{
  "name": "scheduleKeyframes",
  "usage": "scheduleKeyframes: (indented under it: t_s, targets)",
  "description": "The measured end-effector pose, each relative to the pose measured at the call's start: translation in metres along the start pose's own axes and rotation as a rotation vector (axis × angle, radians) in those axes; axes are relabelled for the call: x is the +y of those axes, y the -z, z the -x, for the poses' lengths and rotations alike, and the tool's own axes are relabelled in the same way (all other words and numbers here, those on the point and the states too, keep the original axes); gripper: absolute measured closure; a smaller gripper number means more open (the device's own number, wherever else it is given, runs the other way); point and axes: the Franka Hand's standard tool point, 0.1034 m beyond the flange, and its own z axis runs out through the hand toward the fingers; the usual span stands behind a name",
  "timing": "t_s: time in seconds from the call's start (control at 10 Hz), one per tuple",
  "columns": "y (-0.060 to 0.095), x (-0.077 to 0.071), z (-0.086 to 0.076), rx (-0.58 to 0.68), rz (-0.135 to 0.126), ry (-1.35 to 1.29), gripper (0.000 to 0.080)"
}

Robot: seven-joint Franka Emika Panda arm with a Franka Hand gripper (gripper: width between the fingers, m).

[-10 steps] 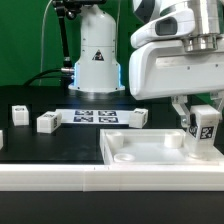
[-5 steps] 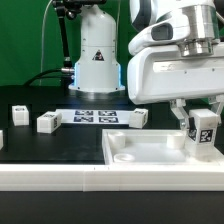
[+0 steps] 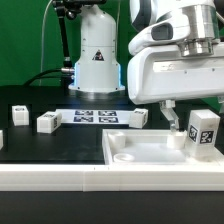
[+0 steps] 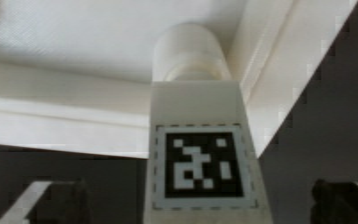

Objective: Assemble one leg

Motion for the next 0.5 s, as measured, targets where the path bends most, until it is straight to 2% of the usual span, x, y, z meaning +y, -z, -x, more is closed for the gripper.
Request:
scheduleKeyframes:
  t_s: [0.4, 0.5]
  targets:
    - [0.0004, 0.0000, -0.0004, 0.001, 0.000, 0.000, 0.0151]
    - [0.0051, -0.0018, -0.0032, -0.011, -0.002, 0.004, 0.0151]
